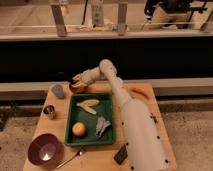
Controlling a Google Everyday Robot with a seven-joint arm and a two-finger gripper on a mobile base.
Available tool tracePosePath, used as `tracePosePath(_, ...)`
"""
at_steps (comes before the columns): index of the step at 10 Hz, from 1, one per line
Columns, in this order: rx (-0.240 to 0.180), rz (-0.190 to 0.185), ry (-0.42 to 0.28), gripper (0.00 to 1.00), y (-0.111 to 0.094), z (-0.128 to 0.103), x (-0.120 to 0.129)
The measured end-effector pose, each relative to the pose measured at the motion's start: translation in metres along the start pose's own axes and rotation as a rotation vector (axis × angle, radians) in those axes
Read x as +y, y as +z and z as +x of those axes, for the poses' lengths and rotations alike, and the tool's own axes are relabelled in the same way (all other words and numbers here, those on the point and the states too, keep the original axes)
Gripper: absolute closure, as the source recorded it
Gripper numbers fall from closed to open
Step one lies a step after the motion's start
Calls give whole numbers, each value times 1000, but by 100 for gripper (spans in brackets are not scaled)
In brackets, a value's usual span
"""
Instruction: Wipe red bowl with brush
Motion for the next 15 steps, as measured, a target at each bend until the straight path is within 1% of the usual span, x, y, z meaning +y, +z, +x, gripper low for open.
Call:
tracePosePath(1, -8, -8, -8, 100, 5, -3, -1)
tracePosePath(3, -32, -43, -32, 100, 21, -16, 2)
tracePosePath(6, -51, -81, -51, 100, 28, -26, 12)
tracePosePath(8, -56, -112, -59, 100, 29, -31, 25)
tracePosePath(9, -46, -121, -54, 100, 24, -31, 32)
tracePosePath(10, -34, -123, -46, 100, 16, -29, 39)
tracePosePath(12, -11, -113, -31, 100, -5, -21, 47)
tracePosePath(15, 19, -93, -2, 100, -22, -7, 50)
